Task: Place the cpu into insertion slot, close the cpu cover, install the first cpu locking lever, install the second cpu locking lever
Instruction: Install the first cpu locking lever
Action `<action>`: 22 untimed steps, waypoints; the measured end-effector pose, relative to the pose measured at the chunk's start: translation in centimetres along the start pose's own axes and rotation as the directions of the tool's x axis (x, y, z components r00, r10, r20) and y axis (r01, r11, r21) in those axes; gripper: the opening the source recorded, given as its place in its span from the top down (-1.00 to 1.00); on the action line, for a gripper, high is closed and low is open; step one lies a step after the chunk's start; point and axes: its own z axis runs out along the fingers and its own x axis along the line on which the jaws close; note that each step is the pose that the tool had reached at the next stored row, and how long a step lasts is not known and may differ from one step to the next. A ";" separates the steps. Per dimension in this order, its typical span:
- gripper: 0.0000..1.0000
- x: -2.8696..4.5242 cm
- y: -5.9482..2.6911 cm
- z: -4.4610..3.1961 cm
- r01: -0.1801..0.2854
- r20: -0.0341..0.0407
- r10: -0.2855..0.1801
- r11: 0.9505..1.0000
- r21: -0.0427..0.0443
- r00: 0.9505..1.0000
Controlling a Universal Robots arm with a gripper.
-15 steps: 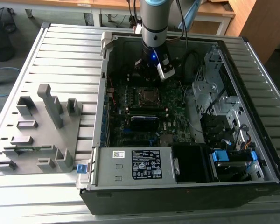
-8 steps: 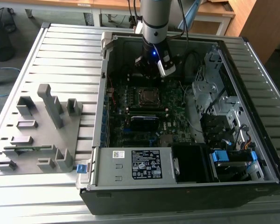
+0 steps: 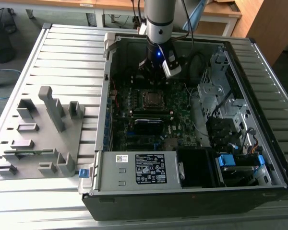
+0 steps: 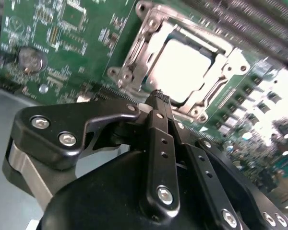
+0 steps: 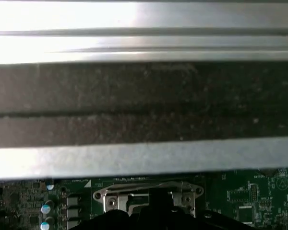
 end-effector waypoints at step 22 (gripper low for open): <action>0.79 0.67 -2.11 -0.14 0.001 0.000 -0.001 1.000 0.011 1.000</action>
